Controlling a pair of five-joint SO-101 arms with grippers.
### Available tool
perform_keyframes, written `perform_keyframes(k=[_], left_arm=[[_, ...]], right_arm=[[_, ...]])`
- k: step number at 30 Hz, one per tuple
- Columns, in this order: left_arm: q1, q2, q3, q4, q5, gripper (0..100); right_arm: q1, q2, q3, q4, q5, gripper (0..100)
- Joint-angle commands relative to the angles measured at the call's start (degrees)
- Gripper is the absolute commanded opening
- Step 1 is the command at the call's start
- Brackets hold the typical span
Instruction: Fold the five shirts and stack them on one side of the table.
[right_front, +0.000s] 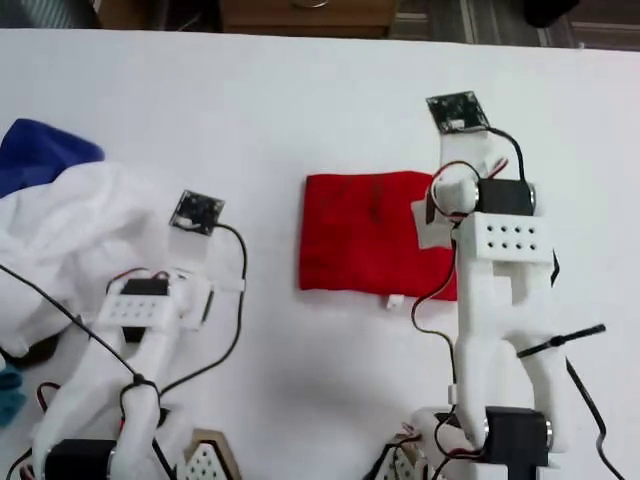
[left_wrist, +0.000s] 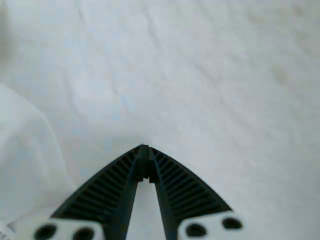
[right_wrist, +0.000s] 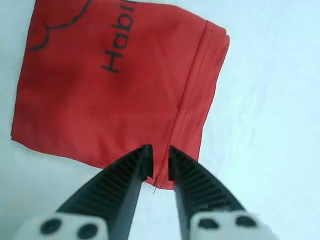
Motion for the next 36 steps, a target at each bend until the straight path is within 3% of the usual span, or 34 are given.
perform_keyframes(k=[1,4,7,28,36], left_arm=[[-0.4,-1.2,-0.2,-0.9,-0.4,3],[-0.4,-1.2,-0.2,-0.9,-0.4,3],[-0.4,-1.2,-0.2,-0.9,-0.4,3],[-0.4,-1.2,-0.2,-0.9,-0.4,3],[-0.4,-1.2,-0.2,-0.9,-0.4,3]], right_arm=[[0.6,0.4,-2.7,-1.1,-5.1,22.4],[0.0,5.5,-3.0,-2.5,-7.6,33.4],[-1.5,10.6,-4.2,-2.9,-7.9,37.9],[-0.6,40.5,-16.7,-2.8,-8.1,38.1],[-1.9,53.8,-32.1,8.5,-10.8,38.0]])
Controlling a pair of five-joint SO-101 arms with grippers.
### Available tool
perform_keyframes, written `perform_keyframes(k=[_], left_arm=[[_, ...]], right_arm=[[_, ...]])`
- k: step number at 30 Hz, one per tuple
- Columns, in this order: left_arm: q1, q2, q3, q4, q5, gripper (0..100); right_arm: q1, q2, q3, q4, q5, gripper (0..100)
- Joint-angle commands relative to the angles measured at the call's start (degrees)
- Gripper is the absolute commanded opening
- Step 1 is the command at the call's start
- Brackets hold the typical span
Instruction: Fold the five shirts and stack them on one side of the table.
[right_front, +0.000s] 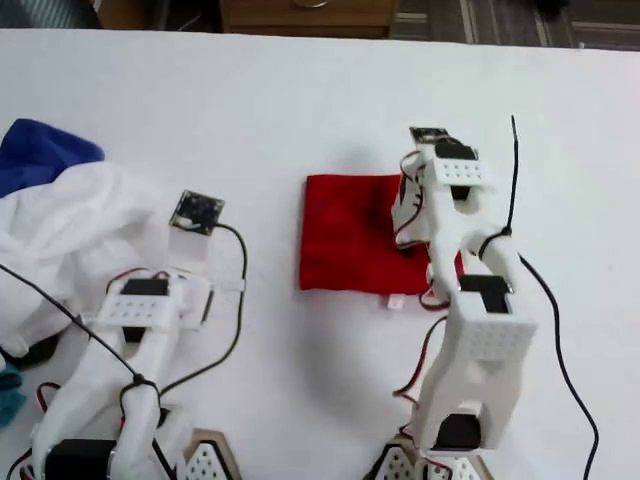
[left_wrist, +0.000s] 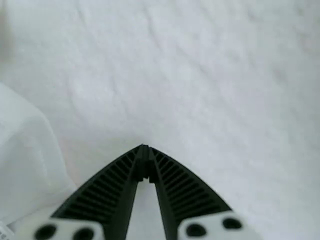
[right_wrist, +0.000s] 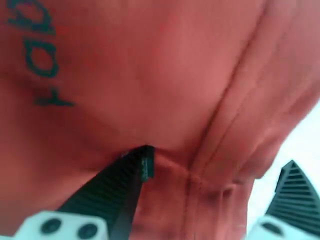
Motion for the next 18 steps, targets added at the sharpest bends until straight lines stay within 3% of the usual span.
perform_keyframes(k=[1,4,9,18], left_arm=[[-0.4,-1.2,-0.2,-0.9,-0.4,3],[-0.4,-1.2,-0.2,-0.9,-0.4,3],[-0.4,-1.2,-0.2,-0.9,-0.4,3],[-0.4,-1.2,-0.2,-0.9,-0.4,3]], right_arm=[[-1.9,6.5,-9.3,6.5,-0.4,37.9],[-4.8,13.5,-17.5,13.2,3.3,31.4],[-6.5,24.0,-28.6,17.6,12.0,1.5],[-3.8,25.8,-35.0,19.9,12.0,1.9]])
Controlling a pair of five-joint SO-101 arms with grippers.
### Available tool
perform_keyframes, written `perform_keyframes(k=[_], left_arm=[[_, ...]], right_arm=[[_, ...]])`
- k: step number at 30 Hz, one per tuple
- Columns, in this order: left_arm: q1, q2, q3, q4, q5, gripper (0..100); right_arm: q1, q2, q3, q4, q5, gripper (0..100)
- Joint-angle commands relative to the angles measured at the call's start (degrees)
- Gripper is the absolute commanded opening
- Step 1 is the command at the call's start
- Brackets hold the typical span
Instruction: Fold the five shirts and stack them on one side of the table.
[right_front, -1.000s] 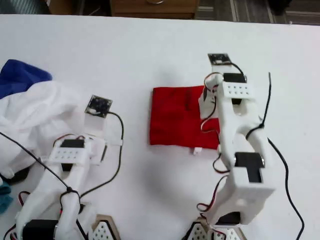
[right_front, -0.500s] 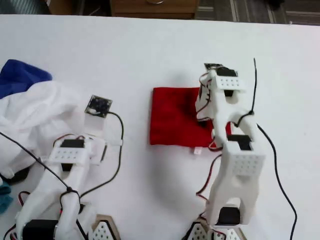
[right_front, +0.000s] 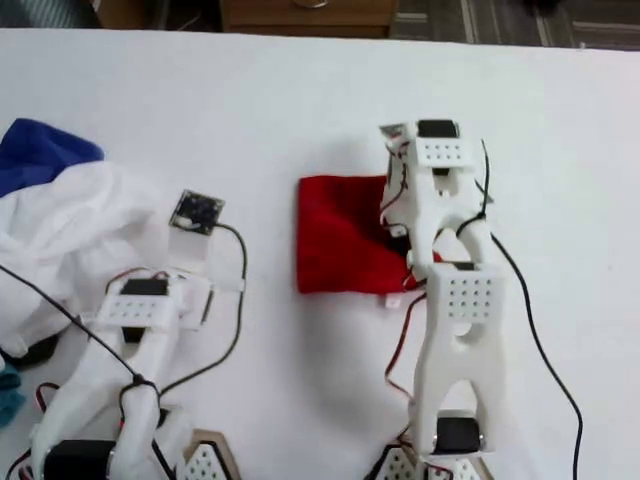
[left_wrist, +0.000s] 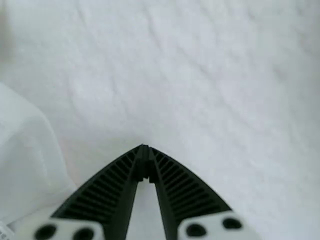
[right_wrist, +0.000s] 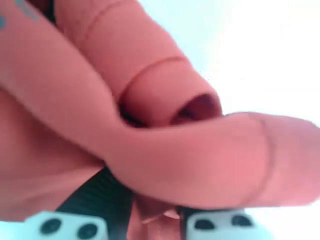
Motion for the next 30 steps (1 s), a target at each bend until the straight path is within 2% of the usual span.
perform_keyframes(k=[1,16,21,27,30], left_arm=[[-0.4,-1.2,-0.2,-0.9,-0.4,3],[-0.4,-1.2,-0.2,-0.9,-0.4,3],[-0.4,-1.2,-0.2,-0.9,-0.4,3],[-0.4,-1.2,-0.2,-0.9,-0.4,3],[-0.4,-1.2,-0.2,-0.9,-0.4,3]], right_arm=[[0.4,1.9,-2.0,0.6,0.5,1.9],[14.9,-21.3,-5.3,0.2,1.1,1.9],[20.4,-21.6,-5.3,-0.9,8.1,1.9],[29.1,-21.6,-5.3,-10.0,10.6,1.9],[31.1,-21.6,-5.2,-14.8,17.4,1.9]])
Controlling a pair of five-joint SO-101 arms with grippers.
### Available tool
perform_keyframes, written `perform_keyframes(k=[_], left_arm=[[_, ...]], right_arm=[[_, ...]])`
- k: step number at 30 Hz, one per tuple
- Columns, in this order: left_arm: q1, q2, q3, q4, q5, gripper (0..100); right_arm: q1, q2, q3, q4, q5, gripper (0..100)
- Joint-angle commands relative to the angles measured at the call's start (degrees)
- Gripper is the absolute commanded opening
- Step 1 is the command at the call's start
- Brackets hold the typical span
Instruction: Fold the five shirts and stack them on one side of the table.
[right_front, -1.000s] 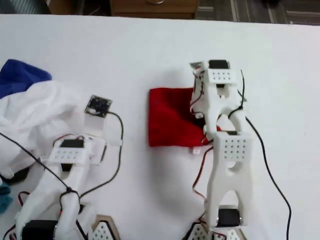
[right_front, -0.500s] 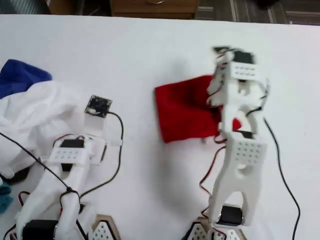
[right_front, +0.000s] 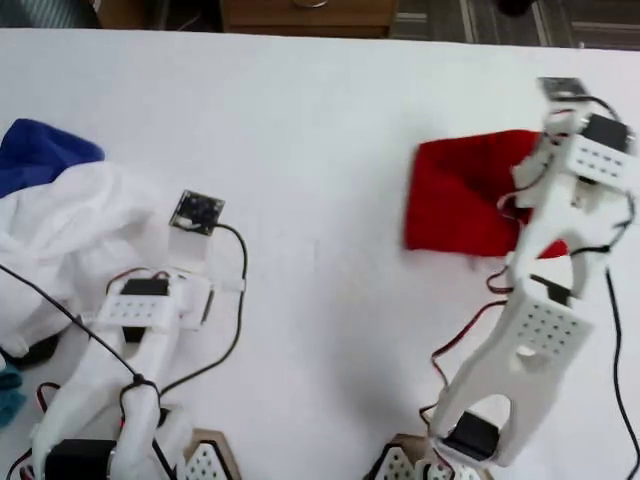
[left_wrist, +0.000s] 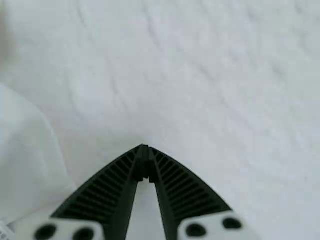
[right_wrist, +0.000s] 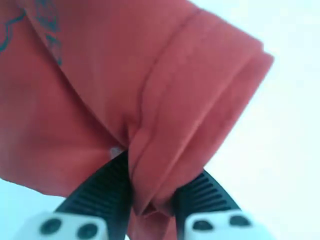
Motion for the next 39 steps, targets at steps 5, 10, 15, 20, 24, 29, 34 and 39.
perform_keyframes(k=[5,10,15,20,24,29,34,39], left_arm=[[-0.4,-1.2,-0.2,-0.9,-0.4,3],[-0.4,-1.2,-0.2,-0.9,-0.4,3],[-0.4,-1.2,-0.2,-0.9,-0.4,3],[-0.4,-1.2,-0.2,-0.9,-0.4,3],[-0.4,-1.2,-0.2,-0.9,-0.4,3],[-0.4,-1.2,-0.2,-0.9,-0.4,3],[-0.4,-1.2,-0.2,-0.9,-0.4,3],[-0.4,-1.2,-0.2,-0.9,-0.4,3]], right_arm=[[3.3,-4.1,-2.5,-9.6,10.1,1.9],[3.6,-0.9,-2.5,-17.0,10.2,1.9],[4.4,2.9,-2.5,-22.8,10.2,1.9],[5.1,5.8,-2.5,-26.2,10.2,1.9],[5.1,6.4,-2.5,-28.2,10.2,1.9],[5.2,6.5,-2.5,-27.9,10.1,5.4],[5.3,6.4,-2.4,-27.7,9.9,24.7],[5.0,5.1,-5.3,-24.1,9.9,23.1]])
